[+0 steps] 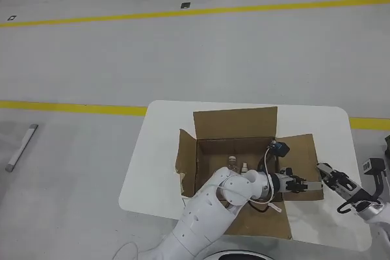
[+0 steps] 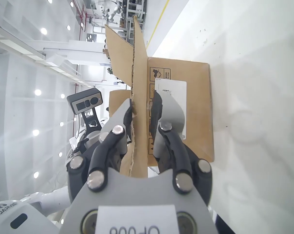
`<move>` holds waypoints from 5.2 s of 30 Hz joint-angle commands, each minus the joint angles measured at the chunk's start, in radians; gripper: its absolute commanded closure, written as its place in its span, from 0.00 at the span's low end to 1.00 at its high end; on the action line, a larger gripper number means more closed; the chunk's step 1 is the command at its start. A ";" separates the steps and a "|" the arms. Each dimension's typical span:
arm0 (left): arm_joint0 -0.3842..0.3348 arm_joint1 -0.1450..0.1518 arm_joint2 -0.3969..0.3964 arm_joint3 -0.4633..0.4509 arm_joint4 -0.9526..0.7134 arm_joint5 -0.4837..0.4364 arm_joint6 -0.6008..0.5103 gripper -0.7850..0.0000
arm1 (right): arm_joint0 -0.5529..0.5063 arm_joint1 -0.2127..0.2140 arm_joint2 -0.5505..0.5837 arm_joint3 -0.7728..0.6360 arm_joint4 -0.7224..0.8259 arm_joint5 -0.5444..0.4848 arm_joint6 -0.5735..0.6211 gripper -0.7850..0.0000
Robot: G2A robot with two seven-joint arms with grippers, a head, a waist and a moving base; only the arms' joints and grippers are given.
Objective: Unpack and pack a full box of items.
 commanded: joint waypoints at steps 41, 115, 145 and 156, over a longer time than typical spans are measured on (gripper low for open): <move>-0.011 -0.002 -0.010 0.018 -0.001 -0.011 -0.012 0.00 | 0.004 -0.010 -0.003 -0.037 -0.035 0.004 0.014 0.75; -0.036 0.026 0.023 -0.120 0.406 0.398 -0.106 0.00 | -0.216 -0.063 0.211 -0.144 -0.480 -0.252 -0.496 1.00; -0.108 -0.017 0.108 0.026 0.485 0.480 -0.173 0.00 | -0.266 -0.094 0.252 -0.250 -0.910 -0.141 -0.777 1.00; -0.158 -0.070 0.142 0.137 0.481 0.593 -0.251 0.00 | -0.337 -0.119 0.257 -0.329 -1.299 -0.058 -1.121 1.00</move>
